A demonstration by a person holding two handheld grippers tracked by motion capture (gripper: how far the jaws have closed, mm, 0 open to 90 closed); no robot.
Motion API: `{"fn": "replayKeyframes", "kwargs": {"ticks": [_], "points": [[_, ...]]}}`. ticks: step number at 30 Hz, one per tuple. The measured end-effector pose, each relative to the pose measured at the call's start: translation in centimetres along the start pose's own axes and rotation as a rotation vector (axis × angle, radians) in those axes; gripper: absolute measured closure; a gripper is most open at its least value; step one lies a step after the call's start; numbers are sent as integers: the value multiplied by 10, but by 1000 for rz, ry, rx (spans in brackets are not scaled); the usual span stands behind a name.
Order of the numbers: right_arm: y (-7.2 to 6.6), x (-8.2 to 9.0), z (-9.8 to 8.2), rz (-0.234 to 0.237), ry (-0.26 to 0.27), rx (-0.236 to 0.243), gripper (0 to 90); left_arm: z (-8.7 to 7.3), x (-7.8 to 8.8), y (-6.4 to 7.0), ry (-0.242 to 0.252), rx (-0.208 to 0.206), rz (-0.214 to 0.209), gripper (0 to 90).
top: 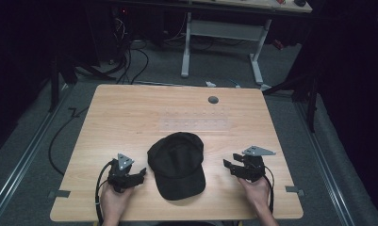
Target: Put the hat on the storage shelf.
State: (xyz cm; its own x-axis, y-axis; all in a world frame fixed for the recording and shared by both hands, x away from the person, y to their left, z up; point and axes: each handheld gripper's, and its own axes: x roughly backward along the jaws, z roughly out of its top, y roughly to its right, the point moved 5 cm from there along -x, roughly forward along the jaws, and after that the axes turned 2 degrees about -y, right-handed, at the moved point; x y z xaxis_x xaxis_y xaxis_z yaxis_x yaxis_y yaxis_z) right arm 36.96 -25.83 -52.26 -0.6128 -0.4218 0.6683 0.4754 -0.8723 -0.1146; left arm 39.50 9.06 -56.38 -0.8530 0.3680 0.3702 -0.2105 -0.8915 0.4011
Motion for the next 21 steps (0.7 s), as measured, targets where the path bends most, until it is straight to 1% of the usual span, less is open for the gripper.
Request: {"fn": "replayKeyframes", "kwargs": {"ticks": [2, 4, 5, 9, 13, 15, 19, 21], "points": [[-3, -1, 4, 14, 0, 18, 459, 0, 0, 0, 0, 0, 0, 273], [-5, -1, 6, 17, 2, 17, 458, 0, 0, 0, 0, 0, 0, 273], [-7, -1, 9, 28, 6, 22, 455, 0, 0, 0, 0, 0, 0, 273], [-11, -3, 13, 45, 6, 30, 456, 0, 0, 0, 0, 0, 0, 273], [-18, -5, 22, 68, 6, 50, 464, 0, 0, 0, 0, 0, 0, 273], [-20, -6, 24, 73, 7, 55, 468, 0, 0, 0, 0, 1, 0, 273], [-25, -9, 31, 92, -4, 59, 491, 0, 0, 0, 0, 1, -1, 273], [-28, -11, 34, 94, -10, 68, 497, 0, 0, 0, 0, 0, -1, 274]]}}
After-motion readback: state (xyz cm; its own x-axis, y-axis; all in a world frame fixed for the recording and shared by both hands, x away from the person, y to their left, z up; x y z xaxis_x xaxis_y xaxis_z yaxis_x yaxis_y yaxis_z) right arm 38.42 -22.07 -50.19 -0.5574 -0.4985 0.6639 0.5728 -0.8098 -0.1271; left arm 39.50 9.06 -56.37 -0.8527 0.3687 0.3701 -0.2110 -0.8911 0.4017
